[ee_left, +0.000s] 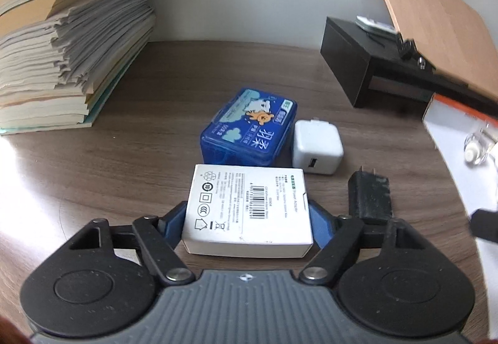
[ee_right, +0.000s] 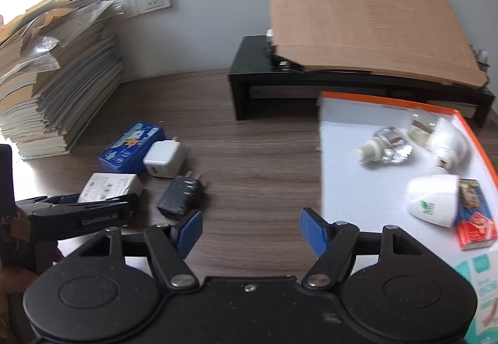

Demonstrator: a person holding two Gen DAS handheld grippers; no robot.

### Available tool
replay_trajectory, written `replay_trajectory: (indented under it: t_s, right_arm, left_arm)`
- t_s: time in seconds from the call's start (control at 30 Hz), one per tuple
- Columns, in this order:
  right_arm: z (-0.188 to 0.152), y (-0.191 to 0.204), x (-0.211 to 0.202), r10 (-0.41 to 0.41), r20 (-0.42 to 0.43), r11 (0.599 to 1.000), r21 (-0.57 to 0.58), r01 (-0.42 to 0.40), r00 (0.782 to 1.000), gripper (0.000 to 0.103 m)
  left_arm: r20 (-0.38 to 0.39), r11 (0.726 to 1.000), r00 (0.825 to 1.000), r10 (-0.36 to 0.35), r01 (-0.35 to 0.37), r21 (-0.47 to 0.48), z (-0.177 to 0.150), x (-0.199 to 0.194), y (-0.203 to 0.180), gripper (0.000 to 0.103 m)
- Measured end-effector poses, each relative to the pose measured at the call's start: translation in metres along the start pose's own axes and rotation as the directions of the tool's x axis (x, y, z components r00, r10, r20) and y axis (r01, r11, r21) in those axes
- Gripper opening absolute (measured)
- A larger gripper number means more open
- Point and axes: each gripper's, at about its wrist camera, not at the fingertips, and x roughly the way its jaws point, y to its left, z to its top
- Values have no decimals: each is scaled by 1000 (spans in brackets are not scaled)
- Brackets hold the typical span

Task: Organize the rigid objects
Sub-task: 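Grasp the white charger box with left gripper while right grasps black plug charger, then carry the charger box and black plug over the white box with both grippers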

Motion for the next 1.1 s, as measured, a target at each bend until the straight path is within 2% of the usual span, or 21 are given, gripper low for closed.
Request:
replay_trajectory:
  t_s: [0.13,0.27,0.37,0.43,0.47,0.5,0.6,0.7,0.83,1.1]
  right_arm:
    - [6,21,17,52,-8,999,-7,-52,999,83]
    - [14,39,45,82,-52,997,18,-81,995,83]
    - [17,52,64,78,-72,997,23,-77,994,80]
    - [17,58,75,65,-92,998,23,-64,994,73]
    - [17,61,80,59,-100,998,13,-58,993,62]
    - [16,65,84,41,-108,999,-2,-41,993,57]
    - [14,74,87,-9,-88,998,-66,3,996,44]
    - [14,72,83,-3,-86,998,-59,-2,996,43]
    - [14,72,61,-10,-38,995,-97,6,999,43]
    - [24,42,8,-31,9,996,-81,32,999,43]
  left_arm:
    - [20,1000,1000,0,0,-15,1,-9,5,80]
    - [27,999,999,27,-26,-42,2,-17,14,80]
    - [25,997,998,56,-54,-63,2,-21,24,79]
    - [25,995,998,53,-51,-81,2,-23,32,80]
    - [27,995,998,57,-54,-86,1,-24,35,80]
    - [27,995,998,63,-60,-82,1,-24,37,80]
    - [26,995,998,58,-55,-89,1,-25,40,80]
    - [30,995,998,49,-46,-92,1,-28,39,79]
    - [47,996,998,35,-31,-90,5,-34,32,79]
    - [88,998,996,-10,15,-56,12,-58,-12,79]
